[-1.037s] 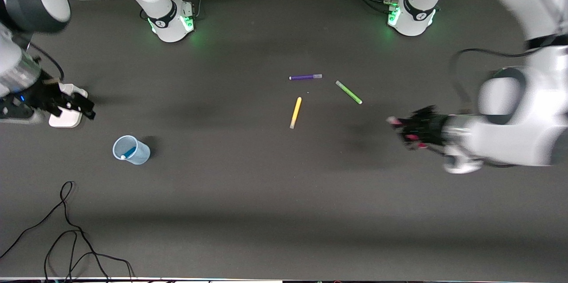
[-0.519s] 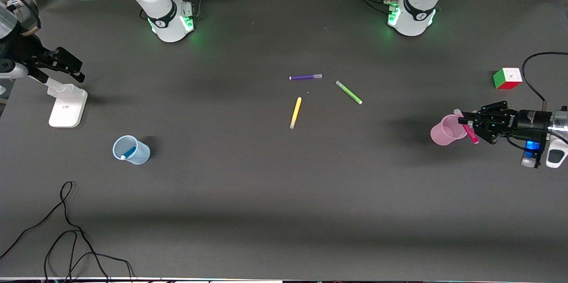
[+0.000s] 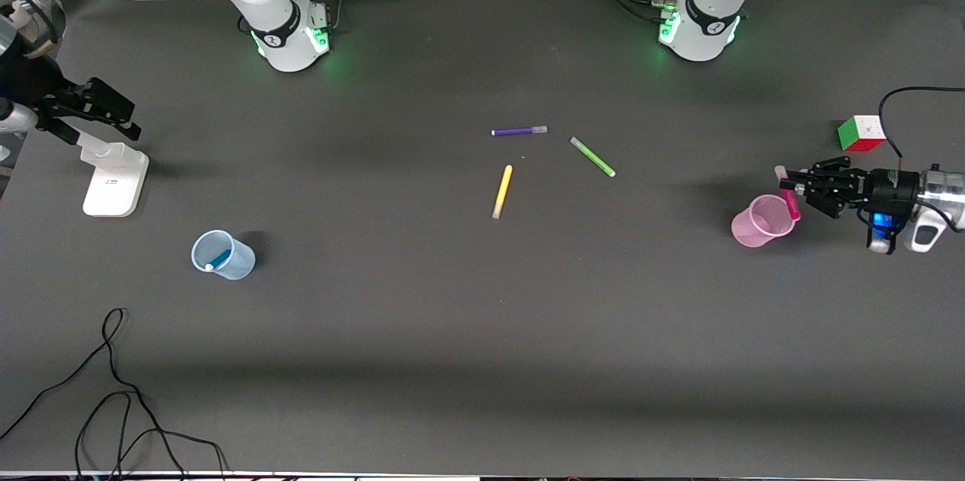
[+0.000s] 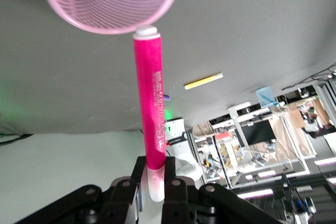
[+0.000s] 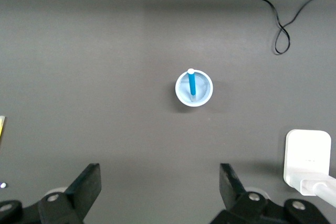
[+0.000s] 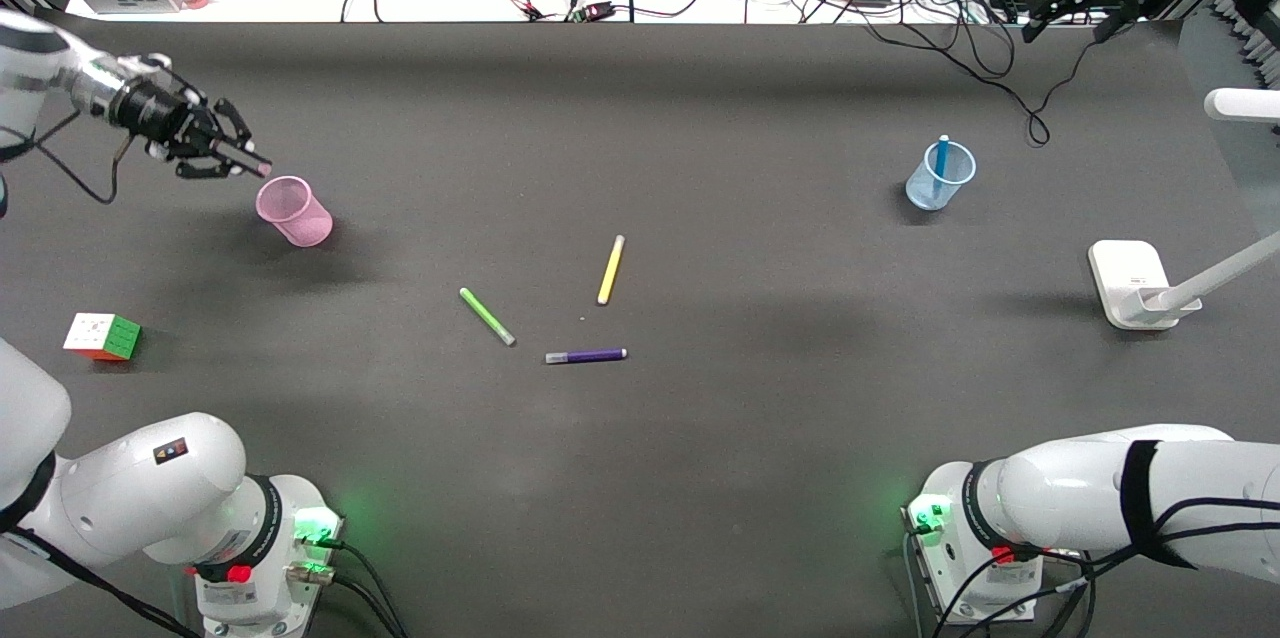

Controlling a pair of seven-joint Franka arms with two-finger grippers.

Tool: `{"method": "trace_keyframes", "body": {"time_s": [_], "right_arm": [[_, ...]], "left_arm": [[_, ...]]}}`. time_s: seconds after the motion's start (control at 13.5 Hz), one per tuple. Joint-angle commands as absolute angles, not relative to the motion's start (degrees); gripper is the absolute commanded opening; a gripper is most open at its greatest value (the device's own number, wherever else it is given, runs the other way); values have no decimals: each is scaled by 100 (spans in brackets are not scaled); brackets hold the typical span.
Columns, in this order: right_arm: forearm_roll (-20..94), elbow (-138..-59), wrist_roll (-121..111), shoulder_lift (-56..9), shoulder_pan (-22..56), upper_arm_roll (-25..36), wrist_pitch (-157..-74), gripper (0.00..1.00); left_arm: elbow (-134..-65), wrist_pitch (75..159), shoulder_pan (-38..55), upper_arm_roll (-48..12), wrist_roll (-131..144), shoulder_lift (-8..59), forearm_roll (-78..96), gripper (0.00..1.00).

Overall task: Place pink and blue markers in matching cups
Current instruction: 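Carry the pink marker over the pink cup with the left gripper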

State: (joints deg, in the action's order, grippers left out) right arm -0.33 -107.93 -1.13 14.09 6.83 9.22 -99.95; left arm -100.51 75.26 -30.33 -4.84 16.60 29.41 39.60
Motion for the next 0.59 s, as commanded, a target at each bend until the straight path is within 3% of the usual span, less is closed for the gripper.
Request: {"method": "trace_keyframes", "body": {"time_s": [0.0, 0.44, 0.52], "right_arm": [[70, -10608, -246, 1388, 694, 1081, -9774, 100], [88, -10591, -281, 1459, 703, 1353, -9606, 100], [79, -10600, -281, 1468, 703, 1388, -9598, 100]], "left_arm": [[-10292, 7760, -3155, -554, 1433, 3005, 4096, 0], [-10257, 7927, -3155, -545, 1037, 3427, 4219, 0], [-10257, 7954, -3164, -545, 1028, 3428, 4210, 9]]}}
